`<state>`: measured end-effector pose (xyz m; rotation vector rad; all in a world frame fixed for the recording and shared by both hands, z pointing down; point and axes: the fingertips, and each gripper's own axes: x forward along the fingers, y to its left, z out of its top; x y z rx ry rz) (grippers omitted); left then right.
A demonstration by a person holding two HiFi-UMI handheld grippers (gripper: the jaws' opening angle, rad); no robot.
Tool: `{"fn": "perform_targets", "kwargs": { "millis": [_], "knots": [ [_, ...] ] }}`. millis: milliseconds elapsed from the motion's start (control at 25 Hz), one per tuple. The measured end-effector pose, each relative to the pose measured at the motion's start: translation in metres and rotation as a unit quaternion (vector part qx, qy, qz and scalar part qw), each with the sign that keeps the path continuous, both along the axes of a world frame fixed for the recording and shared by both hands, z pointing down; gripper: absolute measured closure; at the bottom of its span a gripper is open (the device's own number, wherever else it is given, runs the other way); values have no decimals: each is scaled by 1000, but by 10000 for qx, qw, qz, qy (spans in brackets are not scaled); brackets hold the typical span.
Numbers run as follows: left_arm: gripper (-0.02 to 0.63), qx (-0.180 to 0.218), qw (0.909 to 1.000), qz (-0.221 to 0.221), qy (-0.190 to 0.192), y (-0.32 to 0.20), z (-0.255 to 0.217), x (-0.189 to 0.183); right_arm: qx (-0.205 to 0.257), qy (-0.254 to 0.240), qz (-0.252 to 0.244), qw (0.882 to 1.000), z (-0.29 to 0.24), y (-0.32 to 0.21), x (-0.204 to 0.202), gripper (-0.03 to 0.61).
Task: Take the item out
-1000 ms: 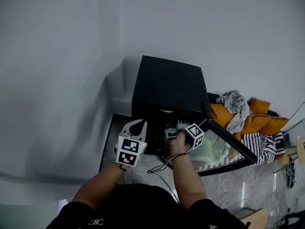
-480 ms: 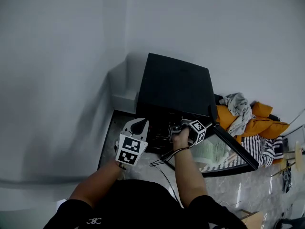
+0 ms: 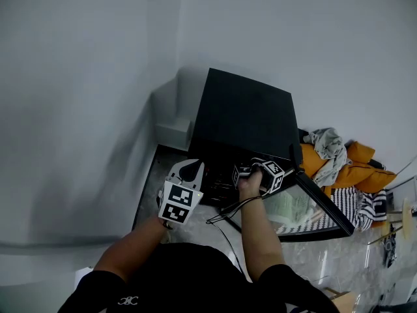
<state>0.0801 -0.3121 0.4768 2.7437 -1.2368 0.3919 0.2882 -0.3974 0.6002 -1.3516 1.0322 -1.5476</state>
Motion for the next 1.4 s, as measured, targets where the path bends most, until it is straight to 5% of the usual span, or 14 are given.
{"fn": "perform_targets", "kwargs": {
  "millis": [280,480,640,800,920,1000,1040,1080,1160,1280,1360,1400],
  "knots": [
    [614,-45,10000,-25,18,1,2,0,-405,-22,87,9991,7,-2,1,453],
    [614,-47,10000,16,6,4,3,2,-816,130,91,9965,20,5,3,553],
    [614,-77,10000,-2,26,5,4,-1,-854,184,21,9962,19,4,2,561],
    [614,-71,10000,0,43,8,4,-2,-764,1526,-666,9831,17,16,-1,561],
    [614,-89,10000,-3,45,7,6,-3,-355,3072,-1344,9414,3,18,-10,561],
    [614,-111,9999,-3,37,7,8,-4,-183,4356,-1782,8821,-3,20,-18,561],
    [614,-114,9999,4,31,7,8,-4,-145,5108,-2008,8358,-7,22,-21,561],
    [614,-108,9999,17,23,8,8,-4,-110,5854,-2240,7791,-10,23,-24,561],
    [614,-85,10000,42,4,9,7,-3,-14,7134,-2689,6472,-16,22,-31,561],
    [614,-81,10000,54,-14,10,7,-1,158,8299,-3191,4573,-23,18,-40,561],
    [614,-89,9999,58,-27,11,8,0,214,8648,-3510,3585,-20,14,-42,561],
    [614,-94,9999,56,-32,11,9,-1,207,8728,-3692,3185,-15,13,-42,561]
  ]
}}
